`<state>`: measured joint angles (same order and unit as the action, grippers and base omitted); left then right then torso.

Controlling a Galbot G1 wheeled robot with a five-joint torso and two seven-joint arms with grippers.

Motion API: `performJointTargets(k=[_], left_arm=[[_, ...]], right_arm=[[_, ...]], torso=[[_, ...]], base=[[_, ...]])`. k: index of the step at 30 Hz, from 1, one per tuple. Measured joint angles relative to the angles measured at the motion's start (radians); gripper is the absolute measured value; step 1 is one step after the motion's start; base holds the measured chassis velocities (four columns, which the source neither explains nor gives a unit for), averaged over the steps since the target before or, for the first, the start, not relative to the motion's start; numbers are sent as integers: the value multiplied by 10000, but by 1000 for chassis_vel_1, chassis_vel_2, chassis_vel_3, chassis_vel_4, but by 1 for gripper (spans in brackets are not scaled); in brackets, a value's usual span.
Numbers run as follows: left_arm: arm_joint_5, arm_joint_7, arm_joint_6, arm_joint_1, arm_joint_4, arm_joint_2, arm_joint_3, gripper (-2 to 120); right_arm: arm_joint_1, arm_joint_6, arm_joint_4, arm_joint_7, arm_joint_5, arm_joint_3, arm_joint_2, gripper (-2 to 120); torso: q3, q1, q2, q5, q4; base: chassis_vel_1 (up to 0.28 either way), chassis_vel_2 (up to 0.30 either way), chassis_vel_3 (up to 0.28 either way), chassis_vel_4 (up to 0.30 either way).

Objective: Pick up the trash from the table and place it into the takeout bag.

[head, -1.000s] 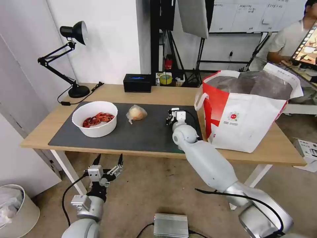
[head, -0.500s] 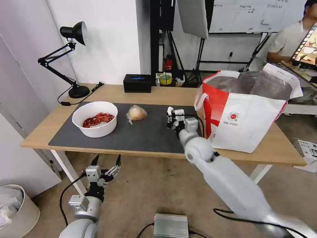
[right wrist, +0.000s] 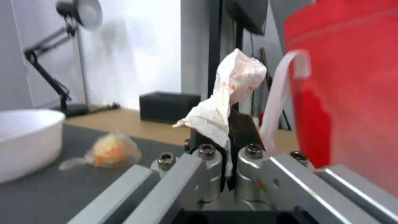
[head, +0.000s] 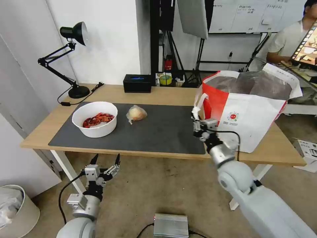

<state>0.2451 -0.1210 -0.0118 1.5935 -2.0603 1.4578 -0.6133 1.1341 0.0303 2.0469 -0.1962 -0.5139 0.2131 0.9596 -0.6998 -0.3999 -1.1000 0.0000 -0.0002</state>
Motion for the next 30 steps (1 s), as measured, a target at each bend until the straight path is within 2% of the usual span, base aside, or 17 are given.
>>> performJointTargets(k=[4, 9, 12, 15, 20, 22, 23, 24, 25, 26, 29, 30], left_arm=[[134, -18, 0, -48, 22, -113, 4, 100], [168, -45, 1, -59, 36, -171, 8, 100], [175, -67, 1, -77, 56, -197, 13, 100], [189, -162, 1, -119, 128, -224, 28, 100], [189, -257, -8, -158, 212, -247, 84, 100], [179, -275, -43, -192, 272, -214, 128, 100], [179, -275, -43, -192, 272, -214, 128, 100], [170, -279, -49, -224, 290, -199, 168, 100], [167, -280, -53, -241, 308, -188, 185, 100], [167, -280, -53, -241, 308, -188, 185, 100], [141, -281, -74, -279, 361, -143, 220, 100], [141, -281, -74, -279, 361, -143, 220, 100]], right_arm=[[339, 425, 454, 56, -24, 425, 6, 0], [93, 511, 684, 41, -174, 844, -40, 0], [-286, 428, 753, -78, -574, 1354, -247, 0], [-701, 264, 662, -252, -1119, 2304, -654, 0], [-1170, 28, 309, -629, -1726, 3072, -1038, 0], [-2158, -528, -263, -1013, -2567, 3363, -1486, 0], [-2158, -528, -263, -1013, -2567, 3363, -1486, 0], [-2893, -1424, -611, -1315, -3064, 3305, -1832, 0], [-3225, -1870, -796, -1414, -3258, 3190, -2000, 0], [-3225, -1870, -796, -1414, -3258, 3190, -2000, 0], [-4242, -3090, -1235, -1604, -4253, 2703, -2416, 0], [-4242, -3090, -1235, -1604, -4253, 2703, -2416, 0]], torso=[[0, 0, 0, 0, 0], [-1, 0, 0, 0, 3], [-1, -1, 0, 0, 3], [-2, -1, 0, 0, 5], [-2, -1, 0, 2, -1], [-2, -1, 0, 2, 2], [-2, -1, 0, 2, 2], [-2, -1, 0, 3, 2], [-2, -1, 0, 0, 1], [-2, -1, 0, 0, 1], [-3, -2, 1, 1, 2], [-3, -2, 1, 1, 2]], base=[[0, 0, 0, 0], [0, 0, 0, 0], [0, 0, 0, 0], [0, 0, 0, 0], [0, 0, 0, 0], [0, 0, 0, 0], [0, 0, 0, 0], [0, 0, 0, 0], [0, 0, 0, 0], [0, 0, 0, 0], [0, 0, 0, 0], [0, 0, 0, 0]])
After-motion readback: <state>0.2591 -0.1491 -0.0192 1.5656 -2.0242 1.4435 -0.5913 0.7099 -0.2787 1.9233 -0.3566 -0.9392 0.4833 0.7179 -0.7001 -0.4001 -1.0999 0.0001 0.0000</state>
